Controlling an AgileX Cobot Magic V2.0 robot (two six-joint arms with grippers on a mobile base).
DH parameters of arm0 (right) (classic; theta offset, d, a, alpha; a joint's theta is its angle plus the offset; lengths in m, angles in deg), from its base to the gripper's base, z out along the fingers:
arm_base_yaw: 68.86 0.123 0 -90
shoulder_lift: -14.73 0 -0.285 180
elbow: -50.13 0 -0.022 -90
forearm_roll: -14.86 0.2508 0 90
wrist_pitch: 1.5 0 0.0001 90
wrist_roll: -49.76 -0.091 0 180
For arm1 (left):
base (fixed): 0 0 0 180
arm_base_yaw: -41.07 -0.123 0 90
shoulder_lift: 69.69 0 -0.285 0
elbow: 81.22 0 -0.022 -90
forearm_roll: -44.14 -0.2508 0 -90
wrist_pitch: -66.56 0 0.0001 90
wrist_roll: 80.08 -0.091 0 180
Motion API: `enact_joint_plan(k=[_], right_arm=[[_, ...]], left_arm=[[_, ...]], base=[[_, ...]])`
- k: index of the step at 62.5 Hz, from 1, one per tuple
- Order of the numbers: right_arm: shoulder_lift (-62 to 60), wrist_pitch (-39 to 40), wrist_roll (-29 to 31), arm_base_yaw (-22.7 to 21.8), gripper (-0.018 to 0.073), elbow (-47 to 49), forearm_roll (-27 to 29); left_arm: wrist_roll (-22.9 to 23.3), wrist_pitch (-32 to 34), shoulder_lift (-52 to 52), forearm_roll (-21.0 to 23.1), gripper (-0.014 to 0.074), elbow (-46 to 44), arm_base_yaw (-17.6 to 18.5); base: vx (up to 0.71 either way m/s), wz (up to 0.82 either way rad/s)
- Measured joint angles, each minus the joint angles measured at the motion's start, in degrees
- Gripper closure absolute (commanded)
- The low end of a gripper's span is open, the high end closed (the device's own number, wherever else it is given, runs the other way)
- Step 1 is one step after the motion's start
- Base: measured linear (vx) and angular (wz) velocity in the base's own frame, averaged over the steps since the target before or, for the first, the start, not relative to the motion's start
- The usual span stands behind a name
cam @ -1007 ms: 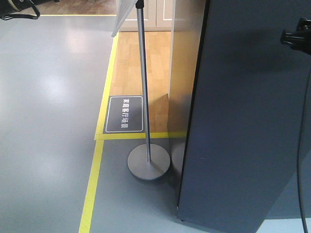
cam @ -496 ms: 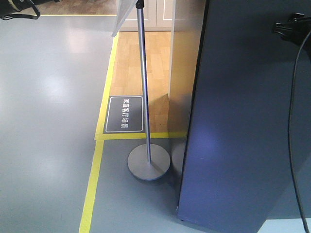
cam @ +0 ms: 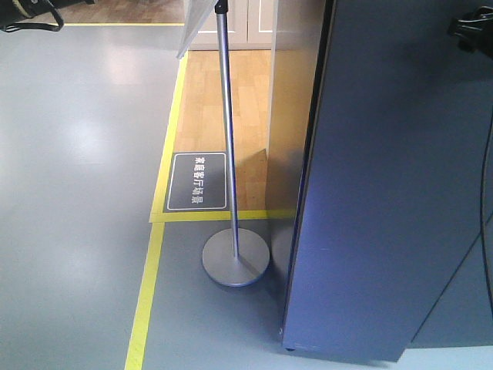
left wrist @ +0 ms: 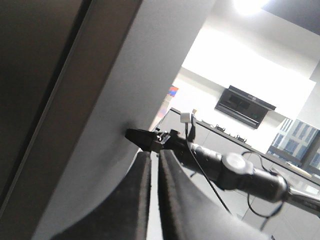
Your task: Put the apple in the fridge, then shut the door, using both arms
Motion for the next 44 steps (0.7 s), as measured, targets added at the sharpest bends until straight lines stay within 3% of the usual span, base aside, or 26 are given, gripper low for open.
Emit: enact_joint_plan(k=[14,32,44], right_arm=[[5.1,-9.3,0.0,-2.7,0.0025,5.3,-1.4],[4.6,-13.4,0.0,-2.8,0.0029,6.5,-3.3],[2.2,-18.5,0.0,-2.8,0.0080,6.5,-4.8]], left_arm=[[0.0,0.0,0.0,0.0,0.0570,0.0,0.0],[0.0,0.0,0.0,-0.1,0.0570,0.0,0.0],[0.0,0.0,0.0,-0.1,0.0570,0.0,0.0]], base=[[0.00,0.00],[0.00,0.00],[0.00,0.00]])
